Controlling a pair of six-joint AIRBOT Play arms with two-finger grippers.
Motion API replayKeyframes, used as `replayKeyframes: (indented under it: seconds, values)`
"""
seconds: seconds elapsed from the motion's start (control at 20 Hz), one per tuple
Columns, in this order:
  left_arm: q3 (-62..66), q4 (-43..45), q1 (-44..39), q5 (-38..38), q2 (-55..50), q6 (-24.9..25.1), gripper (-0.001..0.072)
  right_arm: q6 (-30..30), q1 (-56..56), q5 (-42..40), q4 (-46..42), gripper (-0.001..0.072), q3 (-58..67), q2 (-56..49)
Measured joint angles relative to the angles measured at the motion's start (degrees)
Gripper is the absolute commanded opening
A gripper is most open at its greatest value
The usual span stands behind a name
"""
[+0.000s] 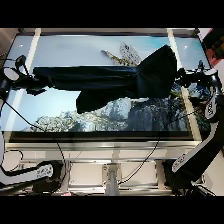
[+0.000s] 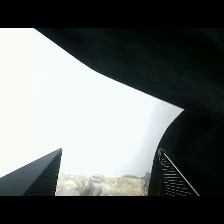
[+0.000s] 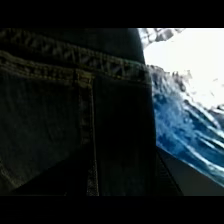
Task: Fold the clothes and pants, and hang the long-sleeved shirts on hangers.
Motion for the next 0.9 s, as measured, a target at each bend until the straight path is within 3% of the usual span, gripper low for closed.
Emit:
replayKeyframes:
  seconds: [0.1, 0.25, 0.65, 0.9]
  values:
    - [0.0, -0.1, -0.2, -1.9, 0.0, 0.0, 0.0695, -0.2, 0.1, 1.3, -0.1, 0.0290, 0.1, -0.1]
    - [-0.1, -0.1, -0.4, -4.9, -0.2, 0.0, 0.0695, -0.9, 0.5, 1.9, 0.0, 0.0051, 0.5, -0.1]
    - [-0.4, -0.5, -1.8, -15.7, -0.2, 3.0, 0.0693, -3.1, 1.1, 3.1, 0.5, 0.0050, 4.1, 3.1]
    - [-8.4, -6.4, -3.8, -16.1, -0.2, 4.6, 0.0676, -3.3, 1.1, 4.5, 0.3, 0.0050, 5.0, 6.7]
